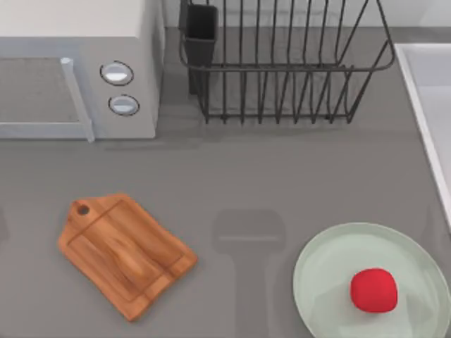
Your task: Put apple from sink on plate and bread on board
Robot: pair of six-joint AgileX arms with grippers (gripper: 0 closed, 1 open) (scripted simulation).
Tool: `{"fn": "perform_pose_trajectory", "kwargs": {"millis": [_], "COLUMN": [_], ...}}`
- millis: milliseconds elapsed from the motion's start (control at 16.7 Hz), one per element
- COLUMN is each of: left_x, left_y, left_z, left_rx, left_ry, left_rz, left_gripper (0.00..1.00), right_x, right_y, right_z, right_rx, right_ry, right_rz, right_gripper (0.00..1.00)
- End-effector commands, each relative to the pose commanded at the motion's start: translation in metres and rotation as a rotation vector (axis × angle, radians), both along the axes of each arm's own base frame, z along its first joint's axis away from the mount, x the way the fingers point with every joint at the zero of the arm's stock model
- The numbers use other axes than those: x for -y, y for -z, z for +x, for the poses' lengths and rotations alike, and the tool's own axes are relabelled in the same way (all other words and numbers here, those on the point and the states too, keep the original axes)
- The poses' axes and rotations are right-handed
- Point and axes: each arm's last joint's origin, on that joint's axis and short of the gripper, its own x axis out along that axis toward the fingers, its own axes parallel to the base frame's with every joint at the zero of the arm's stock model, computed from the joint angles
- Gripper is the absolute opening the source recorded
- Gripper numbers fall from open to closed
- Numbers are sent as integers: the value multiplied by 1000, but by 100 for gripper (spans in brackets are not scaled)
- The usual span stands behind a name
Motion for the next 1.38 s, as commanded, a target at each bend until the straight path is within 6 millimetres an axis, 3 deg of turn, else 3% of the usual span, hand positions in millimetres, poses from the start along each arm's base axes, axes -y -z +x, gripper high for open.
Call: {"fn": "perform_pose_trajectory", "kwargs": {"millis": [300, 600, 1380], "left_x": [30, 34, 34], "left_y": [10, 10, 10], "left_z": [13, 14, 14], "left_rx": [1, 0, 0], "left_ry": [0, 0, 0], "left_rz": [1, -2, -2], "left_gripper": [100, 100, 2], "right_x": [0, 0, 0], "right_y": [0, 0, 0], "right_z": [0, 0, 0], "right_rx": [0, 0, 0], "right_ry": [0, 0, 0], "right_rz": [0, 0, 0], "right_gripper": [100, 100, 100]}}
